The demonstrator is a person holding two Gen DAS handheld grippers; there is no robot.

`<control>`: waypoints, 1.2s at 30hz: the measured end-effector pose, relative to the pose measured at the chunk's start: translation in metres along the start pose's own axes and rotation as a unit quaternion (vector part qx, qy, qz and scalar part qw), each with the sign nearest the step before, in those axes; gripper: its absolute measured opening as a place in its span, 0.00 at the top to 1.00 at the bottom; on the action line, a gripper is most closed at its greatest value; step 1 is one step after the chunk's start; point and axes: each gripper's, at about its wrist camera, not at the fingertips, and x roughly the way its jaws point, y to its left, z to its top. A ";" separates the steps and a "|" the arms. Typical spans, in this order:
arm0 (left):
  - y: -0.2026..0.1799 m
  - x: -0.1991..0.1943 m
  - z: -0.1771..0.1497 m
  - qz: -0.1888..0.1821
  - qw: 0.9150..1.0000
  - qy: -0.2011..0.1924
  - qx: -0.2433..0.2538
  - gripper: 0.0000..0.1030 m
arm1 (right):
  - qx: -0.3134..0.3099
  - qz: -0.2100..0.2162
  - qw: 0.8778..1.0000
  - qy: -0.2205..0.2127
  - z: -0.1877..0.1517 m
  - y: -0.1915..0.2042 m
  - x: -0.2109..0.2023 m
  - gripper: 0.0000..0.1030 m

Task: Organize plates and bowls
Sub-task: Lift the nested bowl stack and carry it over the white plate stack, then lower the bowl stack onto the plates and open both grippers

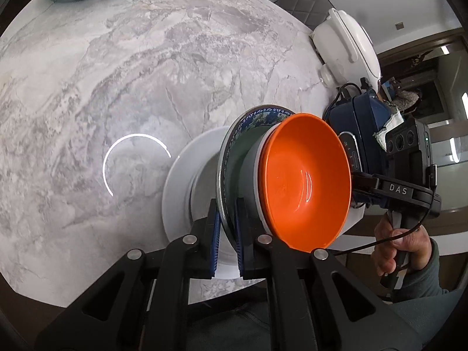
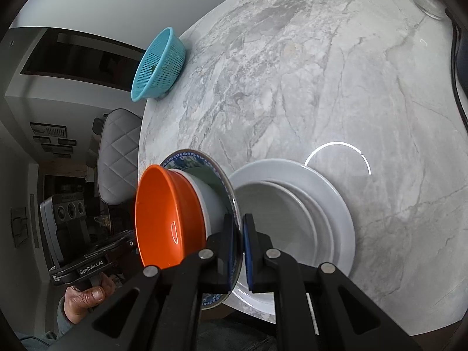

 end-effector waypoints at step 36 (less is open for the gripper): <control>0.013 0.085 -0.014 0.042 0.999 0.005 -0.016 0.90 | -0.024 -0.027 0.999 0.018 -0.024 -0.056 0.034 0.90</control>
